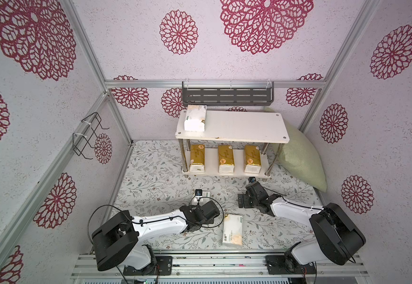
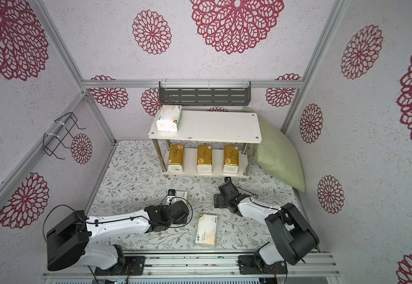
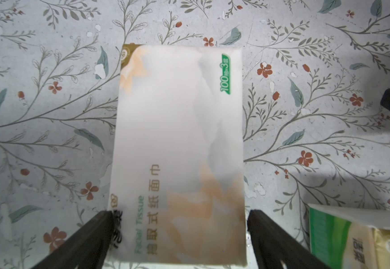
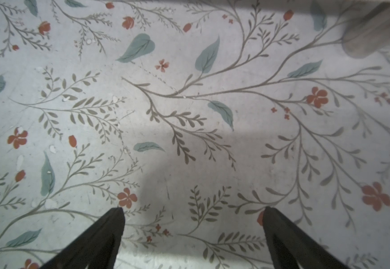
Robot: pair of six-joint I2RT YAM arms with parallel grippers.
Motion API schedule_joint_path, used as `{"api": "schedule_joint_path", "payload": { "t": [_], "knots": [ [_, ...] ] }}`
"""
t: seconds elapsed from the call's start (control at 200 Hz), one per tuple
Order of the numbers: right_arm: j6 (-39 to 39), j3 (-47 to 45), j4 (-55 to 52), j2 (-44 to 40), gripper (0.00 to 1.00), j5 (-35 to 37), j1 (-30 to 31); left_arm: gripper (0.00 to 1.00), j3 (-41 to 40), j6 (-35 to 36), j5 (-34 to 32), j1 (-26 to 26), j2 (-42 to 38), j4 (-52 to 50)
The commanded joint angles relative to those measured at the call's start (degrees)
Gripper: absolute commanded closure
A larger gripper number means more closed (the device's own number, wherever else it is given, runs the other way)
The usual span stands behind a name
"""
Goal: Place the tissue boxes on the shelf by color
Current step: Pick up the box of tissues from the center of the board.
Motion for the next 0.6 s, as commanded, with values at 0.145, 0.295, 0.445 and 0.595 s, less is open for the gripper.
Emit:
{"api": "schedule_joint_path", "payload": {
  "t": [0.145,0.295,0.445,0.595],
  "knots": [
    [1.3,1.7,0.5,0.4,0.01,1.5,0.6,0.03,-1.6,-0.1,1.3,-0.6,2.0,3.5],
    [1.3,1.7,0.7,0.7,0.01,1.5,0.7,0.03,-2.8,-0.4,1.9,-0.7,2.3,5.4],
    [1.6,1.6,0.8,1.0,0.01,1.5,0.8,0.03,-4.1,-0.9,2.2,-0.7,2.9,6.5],
    [1.7,1.7,1.2,1.4,0.01,1.5,1.1,0.03,-5.1,-1.4,1.1,-0.7,2.1,6.9]
  ]
}}
